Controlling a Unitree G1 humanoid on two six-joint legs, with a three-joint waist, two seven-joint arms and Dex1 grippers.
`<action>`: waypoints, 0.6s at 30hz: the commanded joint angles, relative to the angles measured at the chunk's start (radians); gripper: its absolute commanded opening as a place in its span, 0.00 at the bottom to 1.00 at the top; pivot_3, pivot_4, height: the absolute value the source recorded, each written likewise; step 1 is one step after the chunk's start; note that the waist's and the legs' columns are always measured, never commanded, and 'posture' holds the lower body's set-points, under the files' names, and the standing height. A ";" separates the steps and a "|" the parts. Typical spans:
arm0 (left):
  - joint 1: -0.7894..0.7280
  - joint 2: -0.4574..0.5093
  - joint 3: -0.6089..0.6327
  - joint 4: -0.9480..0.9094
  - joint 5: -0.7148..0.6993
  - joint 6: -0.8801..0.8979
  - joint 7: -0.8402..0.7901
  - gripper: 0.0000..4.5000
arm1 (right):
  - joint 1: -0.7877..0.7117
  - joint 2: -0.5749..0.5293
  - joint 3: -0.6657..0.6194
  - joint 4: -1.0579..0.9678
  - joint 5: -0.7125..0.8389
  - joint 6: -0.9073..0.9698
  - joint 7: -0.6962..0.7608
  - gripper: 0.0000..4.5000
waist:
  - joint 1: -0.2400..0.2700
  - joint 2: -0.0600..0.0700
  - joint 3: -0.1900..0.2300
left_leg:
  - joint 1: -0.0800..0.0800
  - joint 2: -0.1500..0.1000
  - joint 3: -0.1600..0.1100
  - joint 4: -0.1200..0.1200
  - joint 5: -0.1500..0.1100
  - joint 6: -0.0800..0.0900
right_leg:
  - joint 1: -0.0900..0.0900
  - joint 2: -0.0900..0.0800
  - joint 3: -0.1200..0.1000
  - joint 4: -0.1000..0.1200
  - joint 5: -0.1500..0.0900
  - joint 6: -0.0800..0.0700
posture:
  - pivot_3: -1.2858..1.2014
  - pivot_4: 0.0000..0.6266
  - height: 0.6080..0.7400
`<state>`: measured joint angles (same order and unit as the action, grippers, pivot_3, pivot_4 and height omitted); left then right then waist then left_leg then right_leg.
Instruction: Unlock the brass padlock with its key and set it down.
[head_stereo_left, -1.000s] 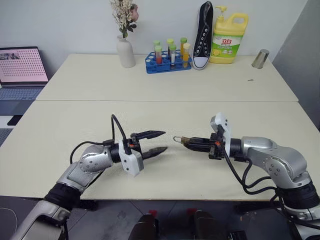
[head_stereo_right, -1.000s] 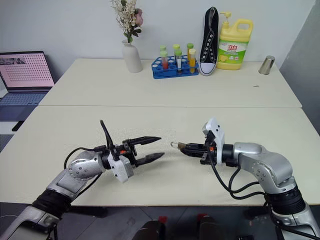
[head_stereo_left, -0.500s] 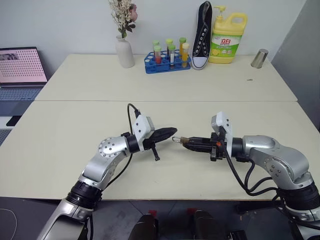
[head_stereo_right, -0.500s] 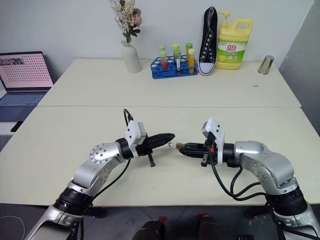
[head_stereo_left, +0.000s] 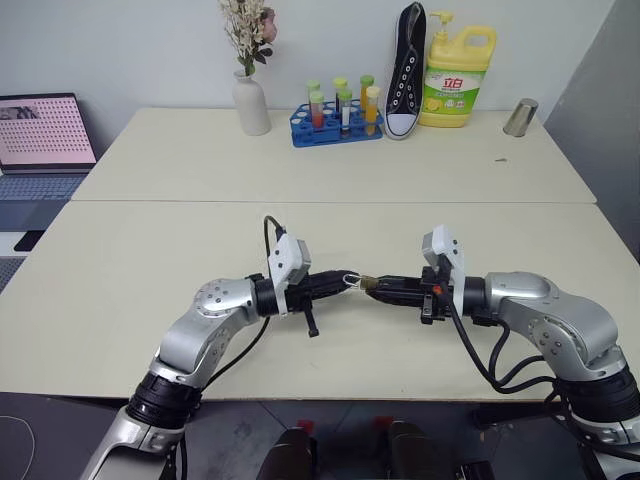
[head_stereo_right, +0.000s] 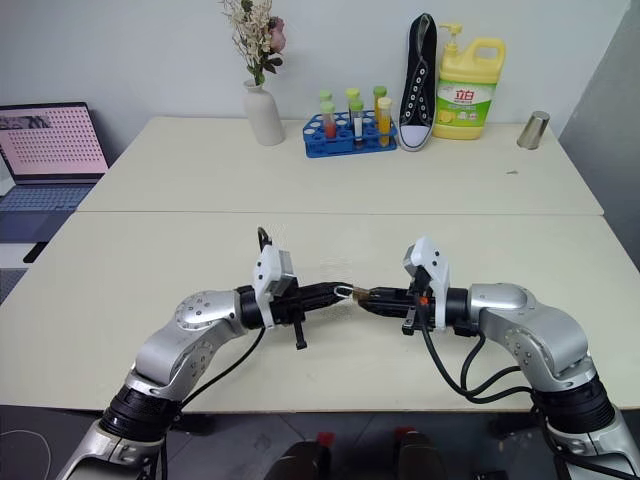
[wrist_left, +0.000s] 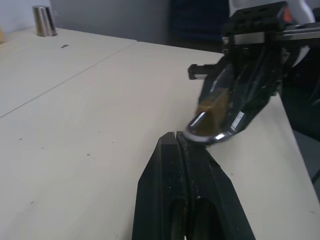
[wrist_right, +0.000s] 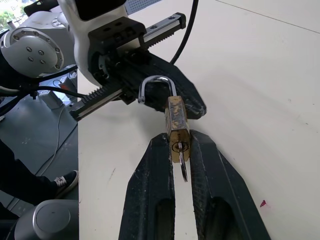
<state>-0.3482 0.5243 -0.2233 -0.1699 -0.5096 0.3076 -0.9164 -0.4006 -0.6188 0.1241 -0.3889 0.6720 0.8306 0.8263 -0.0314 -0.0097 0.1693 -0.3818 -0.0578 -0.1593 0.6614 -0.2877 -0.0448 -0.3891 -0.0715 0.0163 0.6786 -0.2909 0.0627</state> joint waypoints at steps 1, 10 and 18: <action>0.023 0.031 0.033 -0.079 -0.041 0.054 -0.046 0.00 | -0.004 0.000 -0.004 -0.023 -0.012 -0.026 0.010 0.02 | -0.001 0.000 0.000 | 0.000 0.000 0.000 0.000 0.000 0.000 | 0.000 0.000 0.000 0.000 0.000 0.000 | 0.52 0.24 1.00; 0.022 0.023 0.093 -0.131 -0.120 0.192 -0.041 0.00 | -0.002 -0.001 0.000 -0.019 -0.025 -0.030 0.021 0.02 | 0.002 0.000 0.000 | 0.000 0.000 0.000 0.000 0.000 0.000 | 0.000 0.000 0.000 0.000 0.000 0.000 | 0.52 0.24 1.00; -0.004 0.001 0.138 -0.137 -0.177 0.274 -0.017 0.00 | -0.002 -0.006 0.003 -0.022 -0.028 -0.027 0.031 0.02 | 0.002 0.000 0.000 | 0.000 0.000 0.000 0.000 0.000 0.000 | 0.000 0.000 0.000 0.000 0.000 0.000 | 0.52 0.24 1.00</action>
<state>-0.3331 0.5270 -0.1124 -0.2677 -0.6640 0.5717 -0.9372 -0.4005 -0.6198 0.1386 -0.3879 0.6460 0.8194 0.8452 -0.0298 -0.0097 0.1693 -0.3818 -0.0574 -0.1593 0.6613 -0.2878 -0.0448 -0.3890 -0.0718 0.0162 0.6783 -0.2909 0.0627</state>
